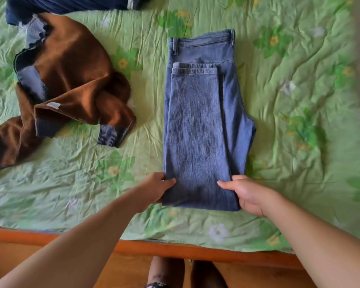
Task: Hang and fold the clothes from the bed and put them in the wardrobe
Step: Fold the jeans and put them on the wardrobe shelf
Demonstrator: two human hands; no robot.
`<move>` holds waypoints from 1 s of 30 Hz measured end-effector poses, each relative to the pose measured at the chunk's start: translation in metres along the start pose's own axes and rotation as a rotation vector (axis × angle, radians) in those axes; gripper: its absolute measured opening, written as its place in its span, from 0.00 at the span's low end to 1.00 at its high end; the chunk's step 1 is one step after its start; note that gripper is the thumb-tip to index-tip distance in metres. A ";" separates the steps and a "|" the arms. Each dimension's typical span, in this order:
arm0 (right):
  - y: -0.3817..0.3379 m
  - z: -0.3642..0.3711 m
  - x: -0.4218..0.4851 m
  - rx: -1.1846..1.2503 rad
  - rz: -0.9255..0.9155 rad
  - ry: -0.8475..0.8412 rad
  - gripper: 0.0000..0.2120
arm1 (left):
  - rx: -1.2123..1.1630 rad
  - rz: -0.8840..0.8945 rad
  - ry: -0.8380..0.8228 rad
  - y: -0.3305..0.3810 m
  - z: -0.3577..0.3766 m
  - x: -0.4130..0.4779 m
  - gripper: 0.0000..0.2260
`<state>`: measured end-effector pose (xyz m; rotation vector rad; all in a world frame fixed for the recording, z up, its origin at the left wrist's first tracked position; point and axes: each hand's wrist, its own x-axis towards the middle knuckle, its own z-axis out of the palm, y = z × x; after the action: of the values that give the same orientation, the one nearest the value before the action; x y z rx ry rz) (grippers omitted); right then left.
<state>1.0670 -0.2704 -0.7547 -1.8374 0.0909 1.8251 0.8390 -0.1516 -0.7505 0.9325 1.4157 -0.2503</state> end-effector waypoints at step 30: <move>-0.268 0.027 0.104 -0.115 -0.677 0.396 0.10 | 0.012 0.508 0.342 0.248 -0.057 0.104 0.07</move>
<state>1.1616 0.0017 -0.7637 -1.9626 -0.4480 1.0132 0.9813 0.0831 -0.7394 1.3538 1.4279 0.2944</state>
